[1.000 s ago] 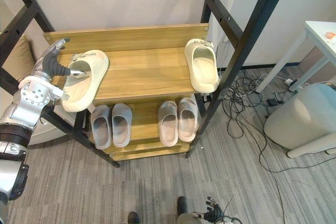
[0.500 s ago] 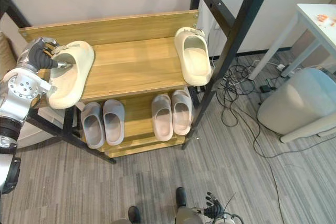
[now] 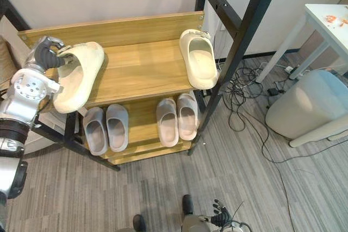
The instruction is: Organize the slippers on the shoe rack
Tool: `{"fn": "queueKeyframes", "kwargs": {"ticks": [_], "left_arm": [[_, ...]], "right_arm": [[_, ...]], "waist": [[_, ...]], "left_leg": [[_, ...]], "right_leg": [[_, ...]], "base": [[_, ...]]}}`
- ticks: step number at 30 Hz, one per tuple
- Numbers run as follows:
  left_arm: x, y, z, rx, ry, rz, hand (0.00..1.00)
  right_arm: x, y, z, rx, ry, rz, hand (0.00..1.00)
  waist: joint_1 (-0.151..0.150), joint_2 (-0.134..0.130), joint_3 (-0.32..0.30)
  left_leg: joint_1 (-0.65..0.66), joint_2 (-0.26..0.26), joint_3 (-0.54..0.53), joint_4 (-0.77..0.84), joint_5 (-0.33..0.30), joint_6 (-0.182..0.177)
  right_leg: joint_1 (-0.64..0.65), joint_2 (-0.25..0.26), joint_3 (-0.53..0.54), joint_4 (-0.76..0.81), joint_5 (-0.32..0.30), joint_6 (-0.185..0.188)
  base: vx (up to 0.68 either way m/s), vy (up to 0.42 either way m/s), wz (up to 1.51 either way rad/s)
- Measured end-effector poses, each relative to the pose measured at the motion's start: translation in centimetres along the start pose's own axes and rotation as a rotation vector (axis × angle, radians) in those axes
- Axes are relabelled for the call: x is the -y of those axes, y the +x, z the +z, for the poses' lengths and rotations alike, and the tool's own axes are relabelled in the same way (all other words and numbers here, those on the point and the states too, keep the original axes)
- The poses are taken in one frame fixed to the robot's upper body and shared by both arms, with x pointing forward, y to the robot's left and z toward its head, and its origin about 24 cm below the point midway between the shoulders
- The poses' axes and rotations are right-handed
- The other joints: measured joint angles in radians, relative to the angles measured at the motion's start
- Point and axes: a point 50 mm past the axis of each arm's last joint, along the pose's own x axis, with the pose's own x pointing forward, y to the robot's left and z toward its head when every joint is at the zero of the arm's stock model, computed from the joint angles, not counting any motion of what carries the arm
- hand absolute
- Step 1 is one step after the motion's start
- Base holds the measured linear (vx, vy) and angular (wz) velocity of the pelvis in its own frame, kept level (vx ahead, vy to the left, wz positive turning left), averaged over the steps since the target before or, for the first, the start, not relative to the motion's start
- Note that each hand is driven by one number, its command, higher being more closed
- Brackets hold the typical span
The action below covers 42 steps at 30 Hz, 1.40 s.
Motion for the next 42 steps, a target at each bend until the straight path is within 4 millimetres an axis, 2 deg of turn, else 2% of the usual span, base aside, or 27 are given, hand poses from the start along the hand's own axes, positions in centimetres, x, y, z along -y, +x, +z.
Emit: {"fn": "queueKeyframes", "kwargs": {"ticks": [5,12,20,24,29,34,35,38,42], "left_arm": [[2.3,0.1,1.7,0.042,-0.084,-0.009,1.0],[3.6,0.6,3.6,0.088,-0.098,-0.04,1.0],[2.7,2.2,4.7,0.059,-0.134,0.019,1.0],[2.1,2.8,5.2,0.052,-0.141,0.034,1.0],[2.1,3.5,7.2,0.095,-0.183,0.045,1.0],[2.6,3.6,8.3,0.113,-0.22,0.051,1.0],[2.5,3.7,8.3,0.114,-0.222,0.054,0.0],[1.9,4.1,9.6,0.144,-0.244,0.073,0.0],[1.8,4.3,10.1,0.143,-0.258,0.085,0.0]], "right_arm": [[0.1,0.0,0.0,0.0,0.002,-0.01,0.0],[0.5,0.0,0.1,0.005,0.021,-0.033,0.0],[1.1,0.0,0.4,0.021,0.06,-0.071,0.0],[1.3,0.0,0.7,0.034,0.068,-0.082,0.0],[1.3,0.0,0.8,0.043,0.09,-0.087,0.0],[1.3,-0.3,0.9,0.058,0.093,-0.089,0.0],[1.3,-0.3,0.9,0.059,0.093,-0.089,0.0],[1.2,-0.4,1.5,0.089,0.095,-0.092,0.0],[1.0,-0.4,1.5,0.091,0.11,-0.093,0.0]], "waist": [[-0.01,0.01,0.0],[-0.03,0.028,0.005],[-0.049,0.052,0.01],[-0.075,0.066,0.016],[-0.078,0.07,0.019],[-0.078,0.066,0.025],[-0.077,0.065,0.026],[-0.078,0.065,0.043],[-0.08,0.063,0.05]], "left_leg": [[0.0,-0.002,-0.003,0.0,0.001,0.0],[-0.001,-0.002,0.001,0.0,0.001,0.0],[-0.033,-0.002,0.039,0.001,0.0,0.0],[-0.043,-0.003,0.052,0.0,0.0,0.0],[-0.07,-0.004,0.064,0.001,0.0,0.001],[-0.071,-0.003,0.087,0.001,-0.002,0.003],[-0.072,-0.003,0.091,0.001,-0.003,0.004],[-0.084,-0.005,0.108,0.002,-0.003,0.005],[-0.084,-0.005,0.113,0.002,-0.003,0.005]], "right_leg": [[0.001,-0.002,-0.003,0.0,0.0,0.0],[-0.003,-0.002,0.001,0.0,0.0,0.0],[-0.057,0.004,0.04,0.0,0.014,-0.006],[-0.076,0.005,0.054,0.0,0.019,-0.011],[-0.112,0.006,0.077,0.0,0.031,0.0],[-0.124,0.01,0.104,0.0,0.036,0.002],[-0.127,0.01,0.107,0.0,0.037,0.002],[-0.148,0.007,0.127,0.0,0.047,0.008],[-0.15,0.006,0.13,0.0,0.048,0.009]], "base": [[0.0,0.0,0.0],[0.0,-0.002,-0.01],[0.0,-0.011,-0.14],[0.01,-0.016,-0.12],[-0.01,-0.025,-0.11],[0.0,-0.018,-0.11],[0.0,-0.016,-0.22],[-0.01,-0.018,-0.15],[0.0,-0.005,-0.05]]}}
